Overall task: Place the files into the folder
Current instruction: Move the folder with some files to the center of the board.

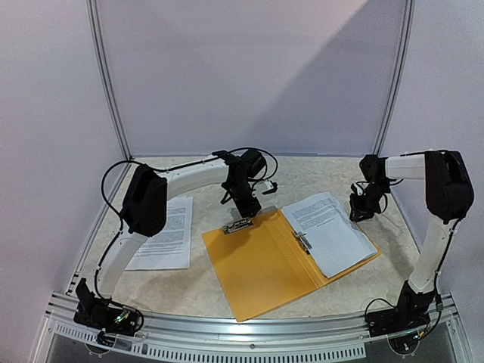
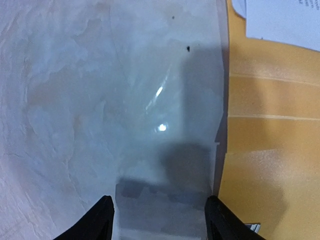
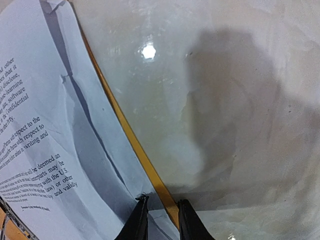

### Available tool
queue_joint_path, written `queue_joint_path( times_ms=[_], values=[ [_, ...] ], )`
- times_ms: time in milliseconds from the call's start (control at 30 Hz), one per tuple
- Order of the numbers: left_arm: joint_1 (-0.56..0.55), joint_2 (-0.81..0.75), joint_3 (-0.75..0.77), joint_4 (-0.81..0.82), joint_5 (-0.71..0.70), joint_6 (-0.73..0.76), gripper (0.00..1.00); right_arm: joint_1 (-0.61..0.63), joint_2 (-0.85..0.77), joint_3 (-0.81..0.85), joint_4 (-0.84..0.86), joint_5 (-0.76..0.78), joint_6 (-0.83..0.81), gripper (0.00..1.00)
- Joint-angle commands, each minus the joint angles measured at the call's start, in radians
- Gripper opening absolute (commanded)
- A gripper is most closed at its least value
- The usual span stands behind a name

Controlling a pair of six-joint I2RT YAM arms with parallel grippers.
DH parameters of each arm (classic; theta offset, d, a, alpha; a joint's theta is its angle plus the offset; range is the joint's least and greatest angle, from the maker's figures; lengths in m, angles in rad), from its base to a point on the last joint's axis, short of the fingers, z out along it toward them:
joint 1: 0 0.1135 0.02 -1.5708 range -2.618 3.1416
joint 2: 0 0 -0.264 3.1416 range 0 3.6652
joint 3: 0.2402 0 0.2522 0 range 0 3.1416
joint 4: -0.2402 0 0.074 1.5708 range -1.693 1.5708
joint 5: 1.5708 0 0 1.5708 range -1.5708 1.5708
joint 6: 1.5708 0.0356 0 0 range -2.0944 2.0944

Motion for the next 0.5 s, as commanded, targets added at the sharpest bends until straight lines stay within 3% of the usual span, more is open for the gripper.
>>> queue_joint_path(
  times_ms=[0, 467],
  values=[
    [-0.007, -0.053, -0.05, -0.078, -0.03, 0.036, 0.65, 0.031, 0.105, -0.083, -0.185, -0.077, -0.005, 0.22],
    [-0.031, -0.185, -0.036, -0.188, -0.026, 0.047, 0.68, 0.031, 0.077, -0.062, -0.193, -0.016, 0.015, 0.22]
  ],
)
